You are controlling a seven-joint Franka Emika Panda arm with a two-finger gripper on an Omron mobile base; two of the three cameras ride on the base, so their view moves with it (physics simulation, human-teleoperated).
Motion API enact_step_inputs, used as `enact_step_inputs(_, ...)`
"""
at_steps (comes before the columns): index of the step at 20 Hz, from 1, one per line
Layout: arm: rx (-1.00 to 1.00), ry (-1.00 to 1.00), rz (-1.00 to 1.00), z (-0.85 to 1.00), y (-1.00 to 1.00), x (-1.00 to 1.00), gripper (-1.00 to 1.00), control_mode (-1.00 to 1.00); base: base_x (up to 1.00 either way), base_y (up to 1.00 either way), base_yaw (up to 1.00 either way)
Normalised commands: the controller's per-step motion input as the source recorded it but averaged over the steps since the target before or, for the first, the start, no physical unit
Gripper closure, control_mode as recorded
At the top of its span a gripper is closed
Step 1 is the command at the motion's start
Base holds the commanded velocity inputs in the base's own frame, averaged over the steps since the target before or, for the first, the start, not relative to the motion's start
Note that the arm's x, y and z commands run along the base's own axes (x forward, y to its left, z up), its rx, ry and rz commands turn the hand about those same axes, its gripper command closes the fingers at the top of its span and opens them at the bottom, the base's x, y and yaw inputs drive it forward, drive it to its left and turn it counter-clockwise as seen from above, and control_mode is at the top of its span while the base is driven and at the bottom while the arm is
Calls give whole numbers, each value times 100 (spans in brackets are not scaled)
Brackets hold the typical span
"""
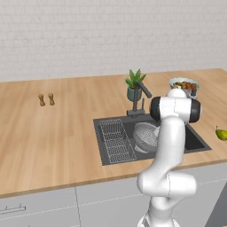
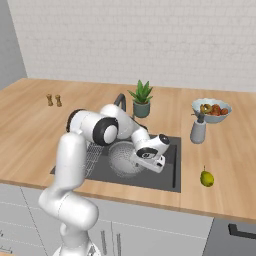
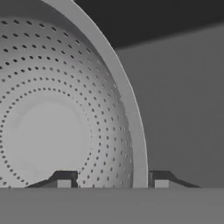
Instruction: Put the colander in the sink, put the pear in the colander, and turn on the sink faucet and pour water over the colander.
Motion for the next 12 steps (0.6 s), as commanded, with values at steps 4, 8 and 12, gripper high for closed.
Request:
enact_step_inputs(4, 0, -1, -9, 0, 10, 0, -100, -100, 0, 0, 0)
enact_step_inputs(8, 1, -7, -6, 11, 1, -11, -100, -100, 0, 0, 0)
enact_step_inputs(12, 5, -8, -4, 42, 0, -15, -100, -100, 0, 0, 0)
